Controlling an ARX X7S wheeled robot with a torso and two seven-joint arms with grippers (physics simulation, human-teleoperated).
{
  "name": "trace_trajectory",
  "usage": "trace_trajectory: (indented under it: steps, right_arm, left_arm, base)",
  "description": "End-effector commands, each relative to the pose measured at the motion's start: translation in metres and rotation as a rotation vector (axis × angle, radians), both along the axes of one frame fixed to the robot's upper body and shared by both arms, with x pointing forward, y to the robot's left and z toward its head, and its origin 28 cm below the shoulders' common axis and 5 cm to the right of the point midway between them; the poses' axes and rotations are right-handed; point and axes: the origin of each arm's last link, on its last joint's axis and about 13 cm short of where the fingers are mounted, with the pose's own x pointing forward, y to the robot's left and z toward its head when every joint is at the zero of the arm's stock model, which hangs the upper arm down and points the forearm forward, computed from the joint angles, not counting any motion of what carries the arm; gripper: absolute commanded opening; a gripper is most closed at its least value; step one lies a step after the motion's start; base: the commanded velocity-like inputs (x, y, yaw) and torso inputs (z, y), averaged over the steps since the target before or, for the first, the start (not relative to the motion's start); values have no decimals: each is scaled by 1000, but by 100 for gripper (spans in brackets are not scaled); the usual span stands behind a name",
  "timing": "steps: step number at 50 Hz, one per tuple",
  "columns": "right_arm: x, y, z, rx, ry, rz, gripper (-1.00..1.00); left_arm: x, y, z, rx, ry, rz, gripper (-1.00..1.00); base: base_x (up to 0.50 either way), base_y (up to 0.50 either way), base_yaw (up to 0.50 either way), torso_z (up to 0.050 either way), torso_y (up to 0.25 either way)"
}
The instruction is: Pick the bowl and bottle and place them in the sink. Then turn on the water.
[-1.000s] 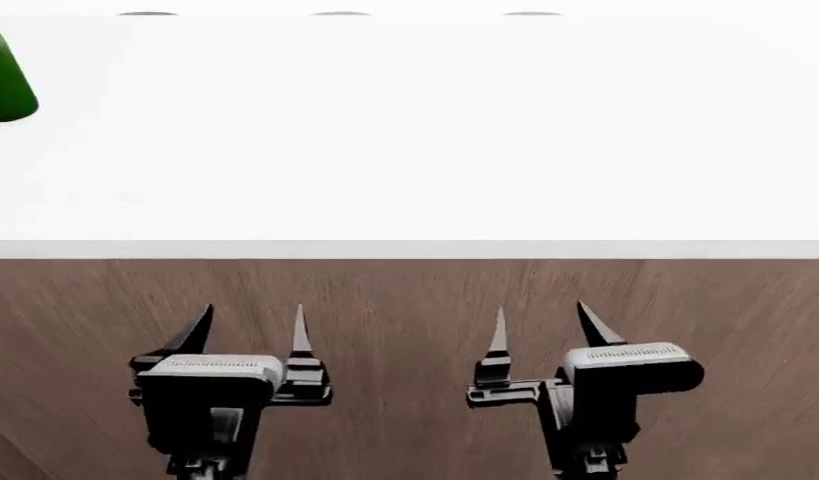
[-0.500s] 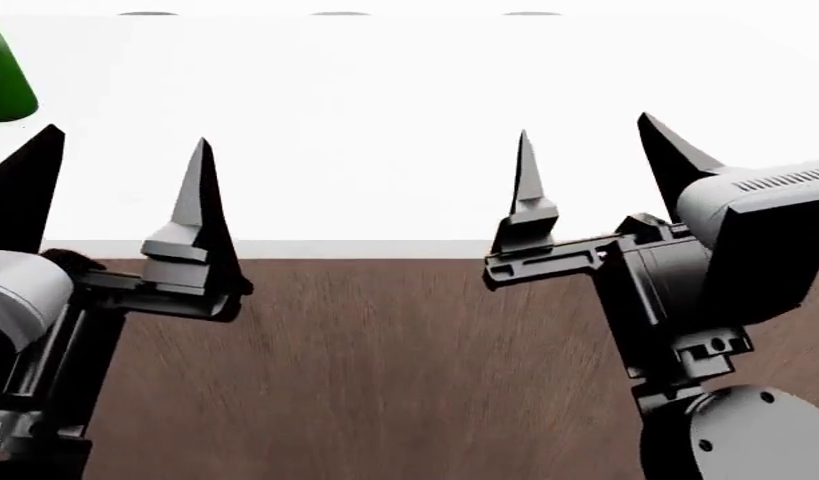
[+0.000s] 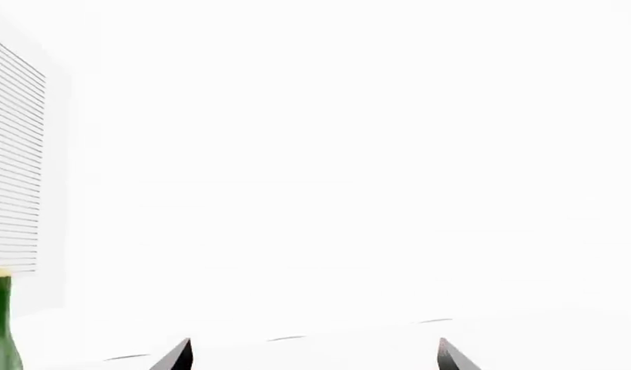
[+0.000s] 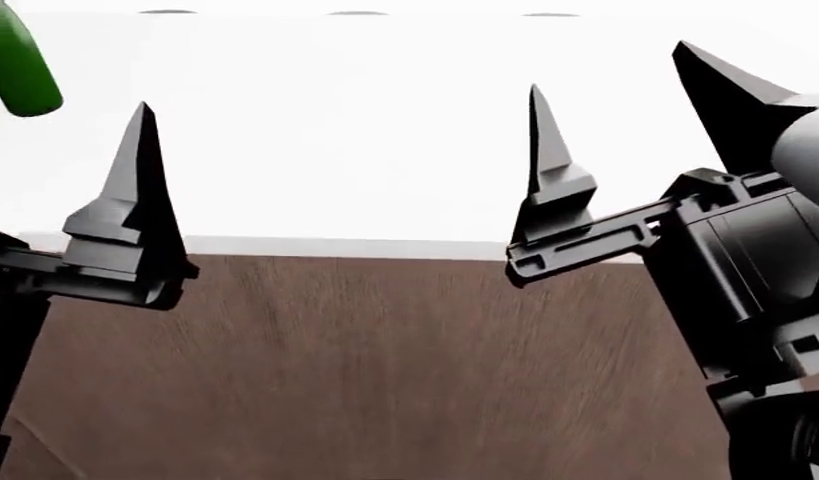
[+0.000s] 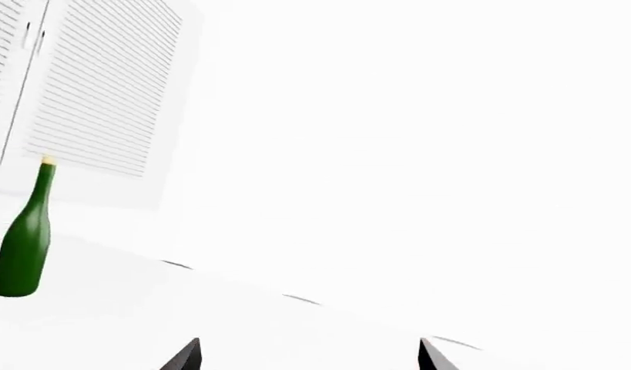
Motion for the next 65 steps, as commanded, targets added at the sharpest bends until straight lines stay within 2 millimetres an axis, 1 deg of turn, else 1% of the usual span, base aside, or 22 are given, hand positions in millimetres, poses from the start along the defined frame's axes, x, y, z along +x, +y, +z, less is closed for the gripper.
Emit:
trace_trajectory:
  steps: [1,7,19,38,52,65]
  right_arm:
    - [-3,1,2,-51,-9,14,100]
    - [-3,3,-1,-58,-4,29,100]
    - [1,6,-2,-59,-3,60,100]
    - [3,6,-3,-64,0,65,100]
    - [3,7,2,-72,-7,69,100]
    - [2,6,2,-69,-14,60,100]
  left_arm:
    - [-1,4,0,6,-6,12,100]
    - [-2,7,0,-2,-3,25,100]
    - [-4,10,0,-4,-13,46,100]
    - [-5,11,0,-6,-11,49,100]
    - [-7,13,4,-5,-19,53,100]
    - [-6,12,3,-1,-20,48,100]
  base:
    - [0,0,500,0,0]
    - [0,0,500,0,0]
    - [0,0,500,0,0]
    - [0,0,500,0,0]
    - [0,0,500,0,0]
    - [0,0,500,0,0]
